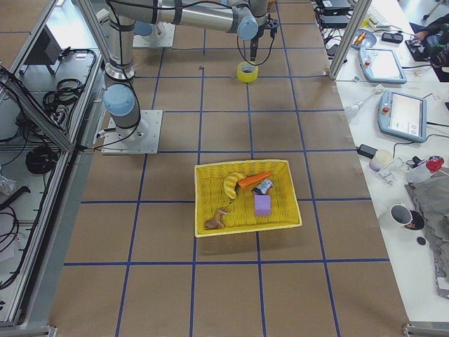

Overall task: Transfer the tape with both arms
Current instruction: 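Carry the tape roll to the table center and release it, then withdraw the right gripper while the left gripper reaches toward the tape roll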

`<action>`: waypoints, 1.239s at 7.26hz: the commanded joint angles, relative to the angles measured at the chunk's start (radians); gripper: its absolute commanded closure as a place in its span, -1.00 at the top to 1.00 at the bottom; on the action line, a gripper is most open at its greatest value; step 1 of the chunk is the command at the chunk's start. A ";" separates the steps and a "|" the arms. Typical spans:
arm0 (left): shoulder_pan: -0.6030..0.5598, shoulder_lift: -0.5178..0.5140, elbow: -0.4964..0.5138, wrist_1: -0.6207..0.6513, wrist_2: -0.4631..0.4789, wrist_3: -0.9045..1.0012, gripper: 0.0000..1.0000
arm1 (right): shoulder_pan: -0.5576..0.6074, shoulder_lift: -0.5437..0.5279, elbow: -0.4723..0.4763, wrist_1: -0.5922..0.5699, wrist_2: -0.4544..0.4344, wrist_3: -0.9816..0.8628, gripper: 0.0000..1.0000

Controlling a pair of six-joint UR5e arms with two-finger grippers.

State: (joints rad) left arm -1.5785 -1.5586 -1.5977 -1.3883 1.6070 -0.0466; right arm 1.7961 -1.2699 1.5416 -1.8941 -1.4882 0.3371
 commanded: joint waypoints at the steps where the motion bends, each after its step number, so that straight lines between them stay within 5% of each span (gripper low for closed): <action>1: 0.000 0.000 -0.001 0.000 0.001 -0.001 1.00 | -0.157 -0.153 0.002 0.238 -0.059 -0.311 0.88; 5: -0.015 -0.038 -0.002 0.018 -0.002 -0.016 1.00 | -0.265 -0.295 0.003 0.487 -0.174 -0.478 1.00; 7: -0.047 -0.073 -0.005 0.096 -0.103 -0.053 1.00 | -0.259 -0.308 0.006 0.472 -0.155 -0.474 0.88; 9: -0.105 -0.193 -0.019 0.193 -0.160 -0.125 1.00 | -0.256 -0.307 0.008 0.438 -0.147 -0.469 1.00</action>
State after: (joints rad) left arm -1.6472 -1.6822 -1.6114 -1.2516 1.4767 -0.1317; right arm 1.5376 -1.5778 1.5490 -1.4389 -1.6397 -0.1331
